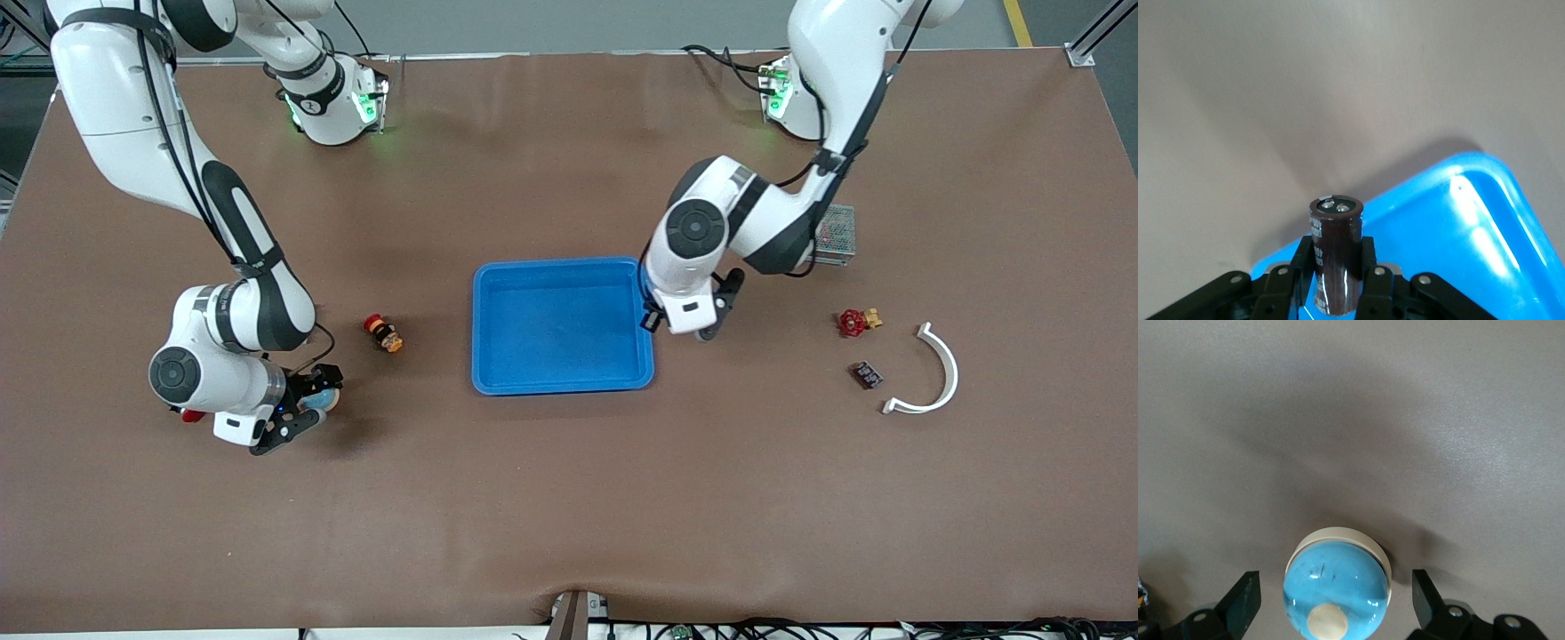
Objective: Place electrolytic capacitor and blue bell in tray
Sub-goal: 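Lower the capacitor into the blue tray and open the left gripper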
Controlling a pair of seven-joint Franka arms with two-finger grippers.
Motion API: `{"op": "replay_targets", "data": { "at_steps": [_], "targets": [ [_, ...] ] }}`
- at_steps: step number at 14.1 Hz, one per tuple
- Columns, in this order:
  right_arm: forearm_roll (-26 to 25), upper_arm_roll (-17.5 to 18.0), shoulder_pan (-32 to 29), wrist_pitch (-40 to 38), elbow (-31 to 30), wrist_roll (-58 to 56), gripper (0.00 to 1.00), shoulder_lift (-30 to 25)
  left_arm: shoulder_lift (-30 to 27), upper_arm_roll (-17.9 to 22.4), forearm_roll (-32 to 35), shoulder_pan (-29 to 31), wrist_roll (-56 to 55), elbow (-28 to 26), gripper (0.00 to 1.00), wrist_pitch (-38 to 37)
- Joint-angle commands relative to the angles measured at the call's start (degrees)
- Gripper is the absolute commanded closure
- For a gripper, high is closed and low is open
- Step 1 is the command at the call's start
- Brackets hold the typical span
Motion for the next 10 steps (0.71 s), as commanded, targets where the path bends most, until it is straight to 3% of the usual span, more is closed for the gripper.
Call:
{"op": "replay_targets", "data": {
  "at_steps": [1, 9, 10],
  "targets": [
    [0.58, 0.23, -0.22, 0.56, 0.11, -0.90, 0.00, 0.65, 3.27, 0.29, -0.09, -2.37, -3.29, 4.36, 1.00, -1.52],
    [0.49, 0.23, -0.49, 1.52, 0.11, -0.99, 0.00, 1.44, 10.83, 0.38, -0.17, -7.12, -12.00, 8.05, 1.00, -1.52],
    [0.49, 0.23, -0.40, 1.52, 0.11, -0.99, 0.08, 1.53, 11.71, 0.47, -0.17, -7.12, -12.79, 9.19, 1.00, -1.52]
  ]
}}
